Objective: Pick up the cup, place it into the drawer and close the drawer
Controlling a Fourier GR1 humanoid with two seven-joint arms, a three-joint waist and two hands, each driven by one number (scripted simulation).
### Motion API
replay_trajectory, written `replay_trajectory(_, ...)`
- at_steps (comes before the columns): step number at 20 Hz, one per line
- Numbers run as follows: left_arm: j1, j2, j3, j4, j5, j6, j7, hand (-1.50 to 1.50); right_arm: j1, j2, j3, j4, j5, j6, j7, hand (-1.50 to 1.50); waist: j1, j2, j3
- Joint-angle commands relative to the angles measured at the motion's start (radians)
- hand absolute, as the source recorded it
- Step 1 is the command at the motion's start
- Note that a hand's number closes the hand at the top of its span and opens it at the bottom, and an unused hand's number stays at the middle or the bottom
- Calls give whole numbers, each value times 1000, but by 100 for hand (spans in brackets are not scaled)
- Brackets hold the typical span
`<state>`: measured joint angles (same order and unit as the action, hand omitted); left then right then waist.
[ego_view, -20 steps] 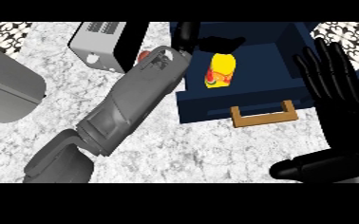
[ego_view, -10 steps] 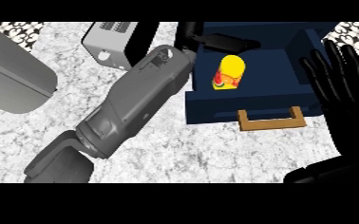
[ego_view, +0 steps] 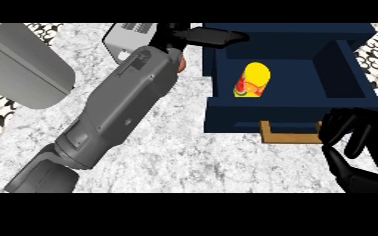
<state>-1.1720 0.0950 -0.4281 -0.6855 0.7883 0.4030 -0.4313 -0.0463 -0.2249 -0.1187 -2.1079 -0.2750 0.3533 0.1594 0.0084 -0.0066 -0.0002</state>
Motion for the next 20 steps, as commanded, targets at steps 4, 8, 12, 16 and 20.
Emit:
replay_trajectory(4, 226, 134, 13, -281, 11, 29, 78, -150, 21, -21, 60, 60, 204, 34, -70, 150, 36, -5, 0)
replay_trajectory(8, 407, 201, 12, -456, 5, 33, 91, -150, -6, -73, 46, -1, 188, 44, 28, 150, 19, -2, 0)
replay_trajectory(12, 564, 336, 50, -650, 17, 3, 146, -150, -1, -41, 75, 52, 269, 16, 15, 150, 17, 0, 0)
replay_trajectory(16, 702, 374, 95, -666, 44, -110, 89, -150, -41, -32, 178, 159, 476, -3, -84, 150, 20, 6, 0)
replay_trajectory(20, 738, 416, 126, -706, 68, -148, 105, -150, -74, -136, 247, 182, 677, 16, -154, 150, 26, 7, -1)
